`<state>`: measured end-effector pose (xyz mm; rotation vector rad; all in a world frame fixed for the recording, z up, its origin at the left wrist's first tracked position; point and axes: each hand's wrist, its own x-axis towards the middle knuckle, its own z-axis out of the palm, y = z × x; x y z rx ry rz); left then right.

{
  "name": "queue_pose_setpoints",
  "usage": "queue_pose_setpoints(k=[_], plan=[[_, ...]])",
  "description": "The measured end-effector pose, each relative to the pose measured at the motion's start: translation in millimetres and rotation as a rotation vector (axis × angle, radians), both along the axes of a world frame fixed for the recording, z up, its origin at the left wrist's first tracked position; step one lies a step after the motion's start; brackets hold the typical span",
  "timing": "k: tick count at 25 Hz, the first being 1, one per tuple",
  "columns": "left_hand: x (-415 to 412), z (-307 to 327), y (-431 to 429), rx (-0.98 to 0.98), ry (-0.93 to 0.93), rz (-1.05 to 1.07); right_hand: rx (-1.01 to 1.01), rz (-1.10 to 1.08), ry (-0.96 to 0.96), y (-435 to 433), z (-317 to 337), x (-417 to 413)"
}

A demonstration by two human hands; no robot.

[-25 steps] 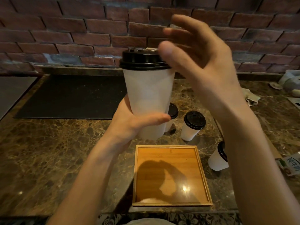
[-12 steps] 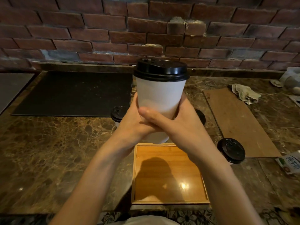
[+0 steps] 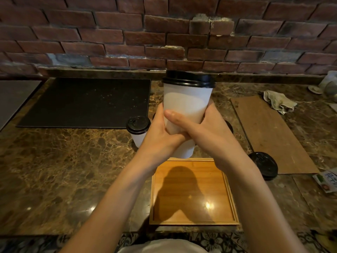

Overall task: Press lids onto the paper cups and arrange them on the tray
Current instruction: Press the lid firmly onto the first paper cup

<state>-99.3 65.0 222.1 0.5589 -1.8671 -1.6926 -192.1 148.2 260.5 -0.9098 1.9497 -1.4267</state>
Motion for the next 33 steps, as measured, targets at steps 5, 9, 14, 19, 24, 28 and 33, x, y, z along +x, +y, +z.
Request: queue_pose_setpoints(k=[5,9,14,19,24,28,33], plan=[[-2,-1,-2,0.009,0.015,-0.012,-0.028,0.004,0.039,0,3,-2],[2,0,-7,0.043,-0.032,-0.057,-0.042,0.028,0.051,1,4,-5],[4,-2,-8,0.039,-0.027,-0.070,-0.052,0.053,0.056,4,4,-5],[9,6,-12,0.073,-0.012,-0.195,-0.092,0.167,-0.099,10,12,-12],[12,8,-12,0.065,0.017,-0.257,-0.115,0.264,-0.205,14,10,-16],[11,4,-9,-0.018,-0.012,-0.165,-0.104,0.233,-0.177,12,6,-13],[3,3,-6,-0.089,0.037,-0.018,-0.110,0.134,-0.063,7,8,-12]])
